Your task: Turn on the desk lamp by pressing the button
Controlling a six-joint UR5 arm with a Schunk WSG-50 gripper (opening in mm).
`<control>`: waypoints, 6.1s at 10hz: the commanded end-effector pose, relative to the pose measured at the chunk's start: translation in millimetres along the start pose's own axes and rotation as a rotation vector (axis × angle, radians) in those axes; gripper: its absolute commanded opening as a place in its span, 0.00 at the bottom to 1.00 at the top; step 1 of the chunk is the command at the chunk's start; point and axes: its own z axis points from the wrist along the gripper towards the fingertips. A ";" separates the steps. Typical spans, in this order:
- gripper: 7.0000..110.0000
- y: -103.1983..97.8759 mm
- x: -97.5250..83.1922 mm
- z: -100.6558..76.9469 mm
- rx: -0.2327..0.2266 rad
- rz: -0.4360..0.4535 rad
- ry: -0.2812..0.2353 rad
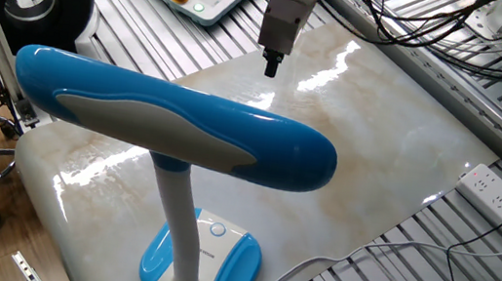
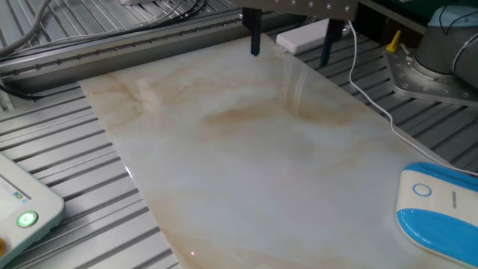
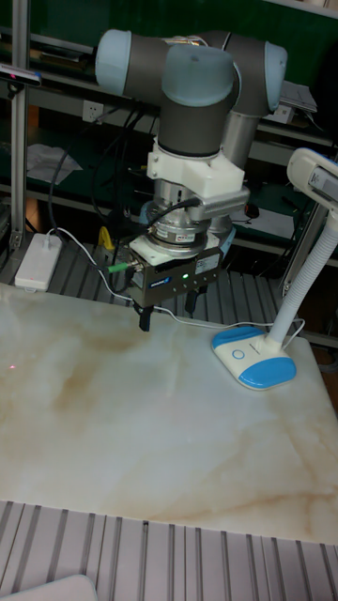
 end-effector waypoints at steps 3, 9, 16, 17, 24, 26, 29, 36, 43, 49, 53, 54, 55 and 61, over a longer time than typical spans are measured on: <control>0.79 30.7 -2.7 21.2 0.075 0.003 0.083; 0.79 95.1 -47.8 50.4 0.044 0.172 -0.064; 0.79 87.3 -38.5 61.2 0.122 -0.130 -0.032; 0.79 68.3 -34.2 58.1 0.191 -0.239 -0.002; 0.79 88.7 -64.2 57.6 0.178 -0.881 -0.155; 0.79 90.1 -58.7 59.5 0.167 -0.841 -0.137; 0.79 89.4 -57.0 59.8 0.171 -0.835 -0.134; 0.79 96.6 -50.0 61.7 0.129 -0.830 -0.118; 0.79 93.2 -19.1 64.3 0.090 -0.863 0.005; 0.79 120.9 -7.3 65.1 -0.035 -0.959 0.000; 0.79 131.3 -7.7 64.6 -0.072 -0.940 -0.021; 0.79 131.8 -7.6 64.6 -0.074 -0.968 -0.022; 0.79 134.4 -9.2 64.4 -0.081 -0.990 -0.034; 0.79 162.7 -32.1 83.4 -0.072 -0.922 -0.041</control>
